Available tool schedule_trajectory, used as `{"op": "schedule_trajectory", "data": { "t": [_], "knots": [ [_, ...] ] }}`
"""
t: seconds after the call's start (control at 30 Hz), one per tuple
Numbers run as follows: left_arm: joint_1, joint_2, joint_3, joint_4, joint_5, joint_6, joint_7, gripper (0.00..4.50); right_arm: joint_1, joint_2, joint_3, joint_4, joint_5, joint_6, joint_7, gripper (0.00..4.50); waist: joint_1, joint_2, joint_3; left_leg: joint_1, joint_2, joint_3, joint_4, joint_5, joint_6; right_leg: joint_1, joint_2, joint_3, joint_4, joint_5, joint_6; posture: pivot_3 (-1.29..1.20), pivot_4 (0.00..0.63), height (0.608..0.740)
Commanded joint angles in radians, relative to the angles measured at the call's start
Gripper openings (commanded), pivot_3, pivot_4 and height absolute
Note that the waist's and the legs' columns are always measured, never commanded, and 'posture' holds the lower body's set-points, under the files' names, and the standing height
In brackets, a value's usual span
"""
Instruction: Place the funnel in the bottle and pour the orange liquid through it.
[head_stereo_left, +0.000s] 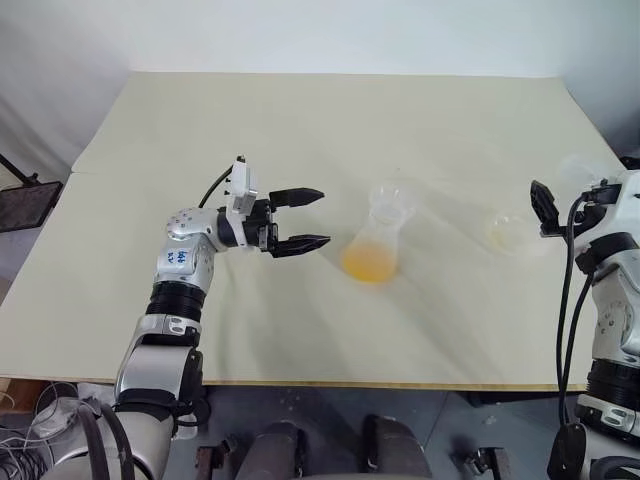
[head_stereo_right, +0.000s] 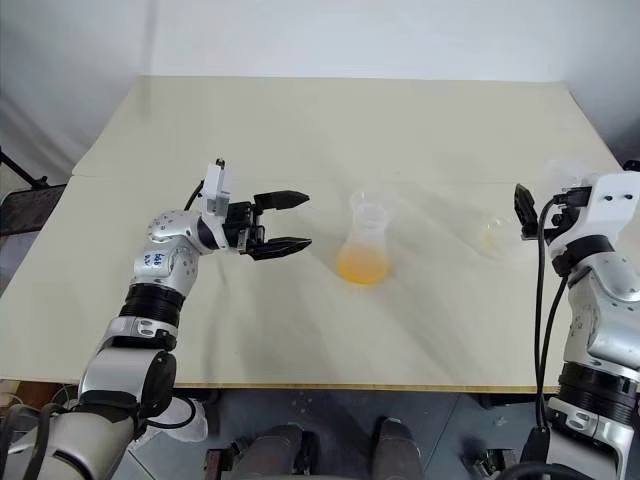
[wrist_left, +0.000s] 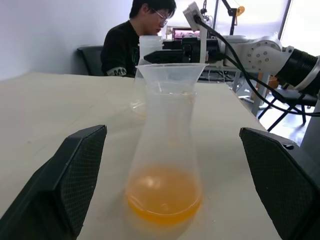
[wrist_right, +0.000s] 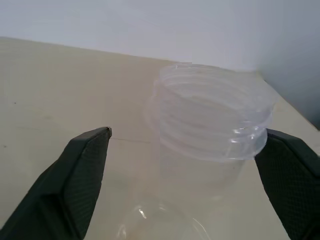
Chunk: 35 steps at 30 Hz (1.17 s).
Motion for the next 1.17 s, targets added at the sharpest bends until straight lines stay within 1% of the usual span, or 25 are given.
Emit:
{"op": "schedule_trajectory", "data": {
  "t": [0.03, 0.17, 0.3, 0.43, 0.53, 0.67, 0.8, 0.83, 0.9, 1.0, 1.07, 1.17],
  "knots": [
    [0.007, 0.015, 0.004, -0.028, 0.011, 0.005, 0.039, 4.50, 0.000, -0.053, -0.040, -0.078, 0.045, 0.010, 0.007, 4.49, 0.000, 0.000, 0.000, 0.000, 0.000, 0.000, 0.000, 0.000, 0.000, 0.000, 0.000, 0.000, 0.000, 0.000, 0.000, 0.00, 0.150, 0.740],
    [0.018, 0.021, -0.002, -0.036, 0.024, 0.014, 0.074, 4.50, 0.003, -0.096, -0.046, -0.100, 0.071, 0.028, 0.015, 4.49, 0.001, 0.000, 0.000, 0.000, 0.000, 0.000, 0.000, 0.000, 0.000, 0.000, 0.000, 0.000, 0.000, 0.000, 0.000, 0.00, 0.150, 0.740],
    [0.042, 0.028, -0.001, -0.049, 0.037, 0.012, 0.107, 4.50, -0.025, -0.135, -0.069, -0.112, 0.128, 0.037, 0.035, 4.49, 0.001, 0.000, 0.000, 0.000, 0.000, 0.000, 0.000, 0.000, 0.000, 0.000, 0.000, 0.000, 0.000, 0.000, 0.000, 0.00, 0.150, 0.740],
    [0.066, 0.031, 0.013, -0.078, 0.001, 0.014, 0.081, 4.50, -0.015, -0.174, -0.068, -0.144, 0.189, 0.053, 0.097, 4.49, 0.005, 0.000, 0.000, 0.000, 0.000, 0.000, 0.000, 0.000, 0.000, 0.000, 0.000, 0.000, 0.000, 0.000, 0.000, 0.00, 0.150, 0.740],
    [0.096, 0.047, 0.024, -0.111, -0.030, 0.028, 0.041, 4.50, 0.019, -0.207, -0.065, -0.186, 0.233, 0.061, 0.172, 4.49, 0.009, 0.000, 0.000, 0.000, 0.000, 0.000, 0.000, 0.000, 0.000, 0.000, 0.000, 0.000, 0.000, 0.000, 0.000, 0.00, 0.150, 0.740],
    [0.138, 0.099, 0.034, -0.133, -0.038, 0.026, 0.009, 4.50, 0.194, -0.262, -0.109, -0.371, 0.415, 0.140, 0.389, 4.49, 0.009, 0.000, 0.000, 0.000, 0.001, 0.000, 0.000, 0.000, 0.000, 0.000, 0.000, -0.001, -0.001, 0.000, 0.000, 0.00, 0.150, 0.740],
    [0.177, 0.171, 0.039, -0.121, -0.030, 0.022, -0.029, 4.50, 0.352, -0.286, -0.192, -0.411, 0.483, 0.143, 0.523, 4.49, 0.013, 0.000, 0.000, 0.000, 0.000, 0.000, 0.001, 0.000, 0.000, 0.002, 0.000, -0.001, -0.002, 0.000, 0.000, 0.00, 0.150, 0.740],
    [0.186, 0.187, 0.042, -0.114, -0.027, 0.018, -0.036, 4.50, 0.398, -0.290, -0.206, -0.416, 0.485, 0.134, 0.566, 4.49, 0.014, 0.000, 0.000, 0.000, 0.000, 0.000, 0.001, 0.000, 0.001, 0.002, 0.000, -0.001, -0.002, 0.000, 0.000, 0.00, 0.150, 0.740],
    [0.205, 0.214, 0.051, -0.098, -0.027, 0.012, -0.043, 4.50, 0.546, -0.300, -0.203, -0.419, 0.406, 0.053, 0.675, 4.49, 0.015, -0.001, 0.000, 0.001, 0.000, 0.000, 0.001, 0.000, 0.001, 0.003, 0.000, -0.001, -0.002, 0.000, 0.000, 0.00, 0.150, 0.740],
    [0.228, 0.223, 0.062, -0.102, -0.031, 0.013, -0.032, 4.50, 0.704, -0.309, -0.179, -0.392, 0.298, -0.066, 0.784, 4.49, 0.018, -0.001, 0.000, 0.002, 0.000, 0.000, 0.001, 0.000, 0.001, 0.004, 0.000, 0.000, -0.003, 0.000, 0.000, 0.00, 0.150, 0.740],
    [0.244, 0.219, 0.068, -0.121, -0.040, 0.022, -0.019, 4.50, 0.738, -0.296, -0.170, -0.350, 0.279, -0.115, 0.808, 4.49, 0.013, -0.001, 0.000, 0.002, -0.001, 0.001, 0.001, -0.001, 0.001, 0.004, -0.001, 0.001, -0.004, 0.000, 0.001, 0.00, 0.150, 0.740],
    [0.282, 0.206, 0.070, -0.168, -0.052, 0.002, -0.019, 4.50, 0.725, -0.263, -0.163, -0.322, 0.290, -0.126, 0.772, 4.49, 0.011, -0.001, 0.000, 0.004, 0.000, 0.002, 0.001, -0.001, 0.001, 0.005, -0.001, 0.002, -0.004, 0.001, 0.001, 0.00, 0.150, 0.740]
  ]
}}
